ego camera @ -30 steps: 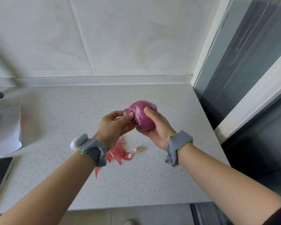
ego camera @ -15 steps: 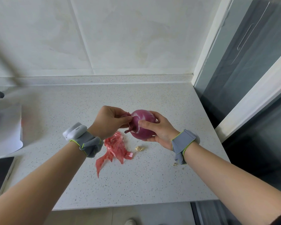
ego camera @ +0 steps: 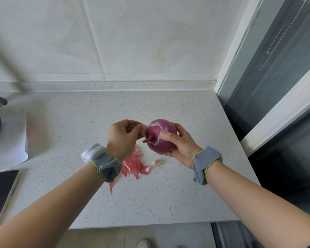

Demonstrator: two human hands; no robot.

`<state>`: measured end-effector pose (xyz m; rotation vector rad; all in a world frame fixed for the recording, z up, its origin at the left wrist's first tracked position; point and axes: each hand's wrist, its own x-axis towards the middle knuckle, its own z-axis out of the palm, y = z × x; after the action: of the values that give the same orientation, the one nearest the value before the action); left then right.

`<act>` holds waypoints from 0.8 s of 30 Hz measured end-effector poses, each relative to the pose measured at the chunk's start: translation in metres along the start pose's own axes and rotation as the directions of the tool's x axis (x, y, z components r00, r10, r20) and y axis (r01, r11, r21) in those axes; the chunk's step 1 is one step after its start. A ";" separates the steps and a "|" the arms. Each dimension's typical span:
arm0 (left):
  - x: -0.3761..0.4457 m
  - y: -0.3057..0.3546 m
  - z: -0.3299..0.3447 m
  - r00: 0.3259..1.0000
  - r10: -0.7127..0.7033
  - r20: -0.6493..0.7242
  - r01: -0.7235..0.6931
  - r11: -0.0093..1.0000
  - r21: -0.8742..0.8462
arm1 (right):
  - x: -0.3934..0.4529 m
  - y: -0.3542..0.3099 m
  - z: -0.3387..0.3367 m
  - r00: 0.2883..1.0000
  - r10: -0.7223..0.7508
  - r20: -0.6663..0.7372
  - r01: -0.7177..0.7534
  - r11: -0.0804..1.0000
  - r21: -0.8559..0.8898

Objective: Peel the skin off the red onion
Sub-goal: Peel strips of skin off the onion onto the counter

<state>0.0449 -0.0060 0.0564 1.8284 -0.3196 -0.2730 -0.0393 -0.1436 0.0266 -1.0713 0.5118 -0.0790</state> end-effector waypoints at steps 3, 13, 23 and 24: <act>-0.002 -0.001 -0.001 0.998 -0.059 -0.009 0.059 0.998 -0.035 | 0.000 0.002 0.003 1.000 0.007 0.013 -0.008 0.999 0.040; 0.004 0.006 0.004 0.910 -0.412 -0.038 0.401 0.901 -0.163 | 0.000 0.010 0.015 0.994 -0.081 -0.071 0.095 0.972 0.214; 0.010 0.001 -0.006 0.884 -0.445 0.146 0.418 0.890 0.182 | 0.003 0.009 0.020 0.972 -0.128 -0.195 0.182 0.940 0.288; 0.010 0.003 -0.006 0.884 -0.440 0.161 0.408 0.892 0.193 | 0.004 0.008 0.020 0.971 -0.131 -0.200 0.186 0.940 0.286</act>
<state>0.0563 -0.0053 0.0604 2.0180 -0.0717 -0.7631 -0.0287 -0.1241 0.0256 -0.8051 0.5524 -0.3884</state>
